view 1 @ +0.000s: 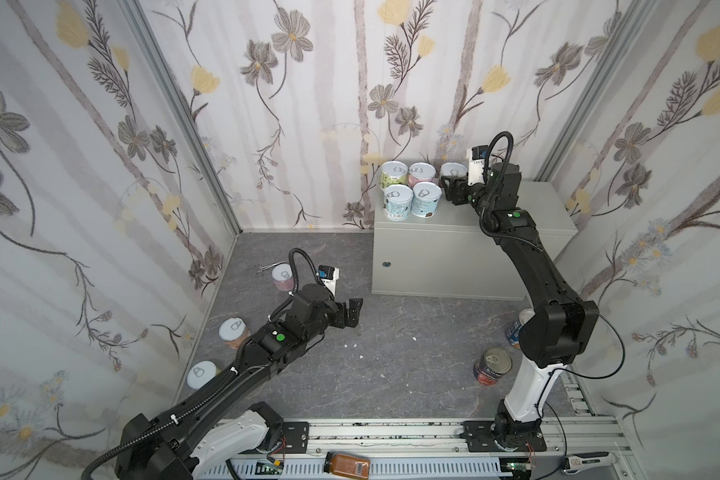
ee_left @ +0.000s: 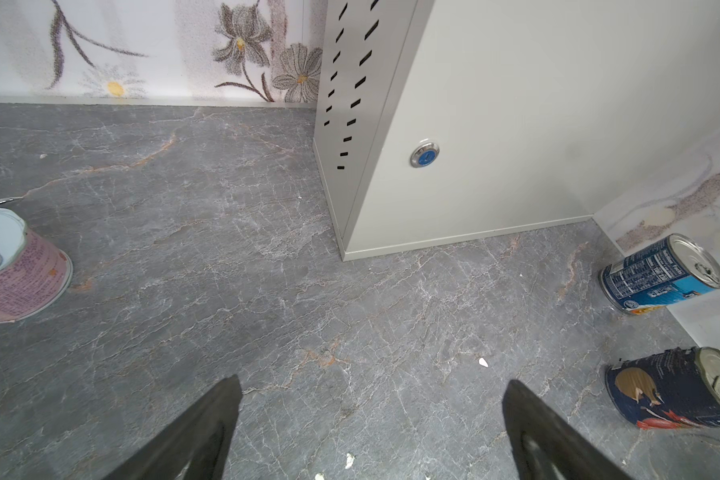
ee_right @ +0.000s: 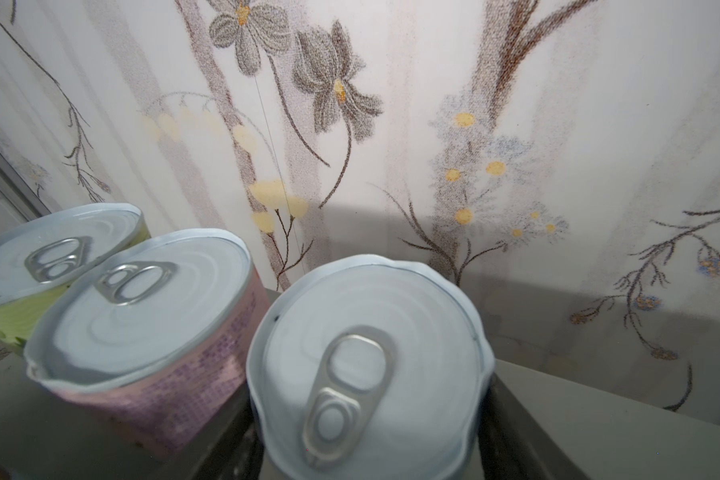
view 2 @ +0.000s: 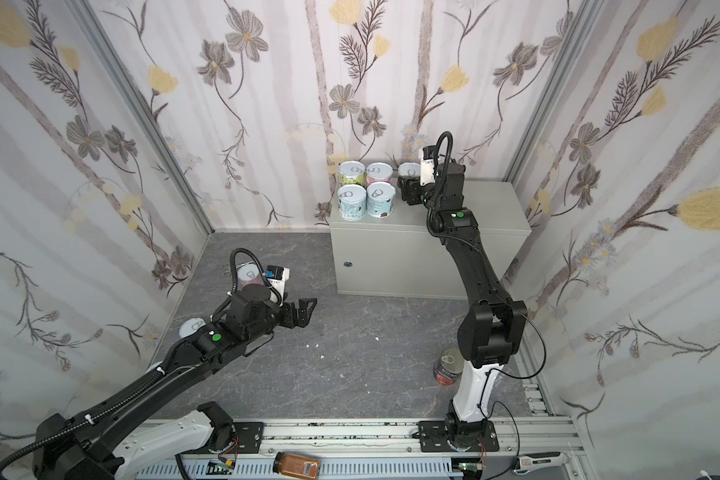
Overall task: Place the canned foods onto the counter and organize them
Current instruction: 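Lower the light-blue can with the right gripper beside the pink can, then open and withdraw the right gripper while the left gripper reaches toward the pink can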
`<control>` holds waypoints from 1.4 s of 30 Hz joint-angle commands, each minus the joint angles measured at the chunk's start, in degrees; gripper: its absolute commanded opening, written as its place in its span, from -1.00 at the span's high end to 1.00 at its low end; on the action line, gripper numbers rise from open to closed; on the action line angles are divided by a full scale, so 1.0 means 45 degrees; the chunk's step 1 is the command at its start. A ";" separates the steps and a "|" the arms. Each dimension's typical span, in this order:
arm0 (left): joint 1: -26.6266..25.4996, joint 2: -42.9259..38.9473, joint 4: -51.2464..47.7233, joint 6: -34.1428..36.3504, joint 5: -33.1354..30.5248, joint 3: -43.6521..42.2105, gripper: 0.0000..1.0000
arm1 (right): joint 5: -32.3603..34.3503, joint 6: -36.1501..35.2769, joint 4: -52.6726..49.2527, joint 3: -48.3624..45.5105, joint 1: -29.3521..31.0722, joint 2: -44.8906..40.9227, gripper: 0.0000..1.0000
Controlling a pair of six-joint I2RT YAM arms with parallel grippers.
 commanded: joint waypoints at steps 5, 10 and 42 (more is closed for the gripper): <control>0.0013 -0.0090 0.0176 -0.0101 -0.0081 0.0046 -1.00 | -0.0289 -0.0056 0.0105 -0.0110 0.0106 -0.0084 -0.32; 0.0017 -0.0166 0.0166 -0.0081 -0.0178 0.0045 -1.00 | -0.0075 -0.0083 0.0033 -0.0130 0.0125 -0.0220 -0.35; 0.2175 -0.0012 -0.1975 -0.0087 -0.2284 0.2371 -1.00 | 0.1423 0.0729 0.2426 -0.6760 0.0236 -0.7514 -0.91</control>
